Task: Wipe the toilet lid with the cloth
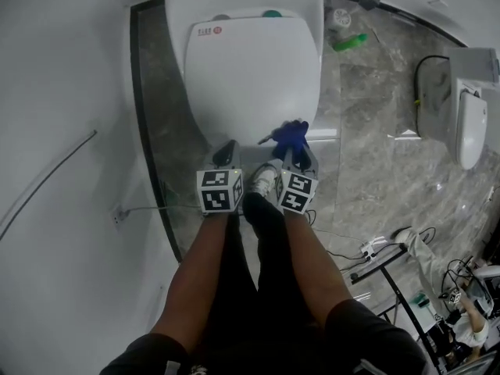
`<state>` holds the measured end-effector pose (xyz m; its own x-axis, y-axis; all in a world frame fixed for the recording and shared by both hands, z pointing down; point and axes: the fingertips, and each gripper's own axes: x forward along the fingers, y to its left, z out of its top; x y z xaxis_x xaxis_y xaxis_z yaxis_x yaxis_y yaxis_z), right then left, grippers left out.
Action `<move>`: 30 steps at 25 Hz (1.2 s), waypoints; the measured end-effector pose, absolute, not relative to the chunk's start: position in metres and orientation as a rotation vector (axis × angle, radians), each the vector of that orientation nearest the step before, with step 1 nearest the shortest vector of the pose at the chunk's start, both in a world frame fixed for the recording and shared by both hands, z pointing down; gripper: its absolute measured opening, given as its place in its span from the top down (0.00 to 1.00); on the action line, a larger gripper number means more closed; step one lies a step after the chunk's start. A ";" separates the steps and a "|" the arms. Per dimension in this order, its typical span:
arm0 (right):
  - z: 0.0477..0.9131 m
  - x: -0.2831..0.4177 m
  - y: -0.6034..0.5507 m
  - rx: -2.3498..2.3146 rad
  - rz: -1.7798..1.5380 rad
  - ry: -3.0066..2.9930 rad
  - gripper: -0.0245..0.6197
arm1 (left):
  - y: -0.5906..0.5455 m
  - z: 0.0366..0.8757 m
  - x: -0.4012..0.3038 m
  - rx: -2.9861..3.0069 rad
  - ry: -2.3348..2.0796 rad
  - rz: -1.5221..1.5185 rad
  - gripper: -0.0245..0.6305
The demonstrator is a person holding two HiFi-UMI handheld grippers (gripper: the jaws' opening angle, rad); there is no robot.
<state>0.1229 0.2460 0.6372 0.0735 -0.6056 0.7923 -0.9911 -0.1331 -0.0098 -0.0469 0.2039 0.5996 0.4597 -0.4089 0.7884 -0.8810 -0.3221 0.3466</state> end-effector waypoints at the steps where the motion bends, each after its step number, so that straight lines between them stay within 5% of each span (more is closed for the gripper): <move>1: 0.639 0.130 0.246 1.806 0.885 -1.576 0.85 | 0.203 0.600 -0.043 1.926 -1.071 0.761 0.94; 8: 0.625 0.159 0.248 1.802 0.887 -1.549 0.85 | 0.201 0.575 -0.029 1.987 -1.045 0.789 0.94; 21: 0.247 0.114 0.203 1.912 0.298 -2.150 0.85 | 0.162 0.261 -0.078 2.348 -1.304 0.530 0.94; 30: 0.086 0.066 0.216 1.884 0.058 -2.276 0.85 | 0.181 0.105 -0.079 2.521 -1.326 0.321 0.94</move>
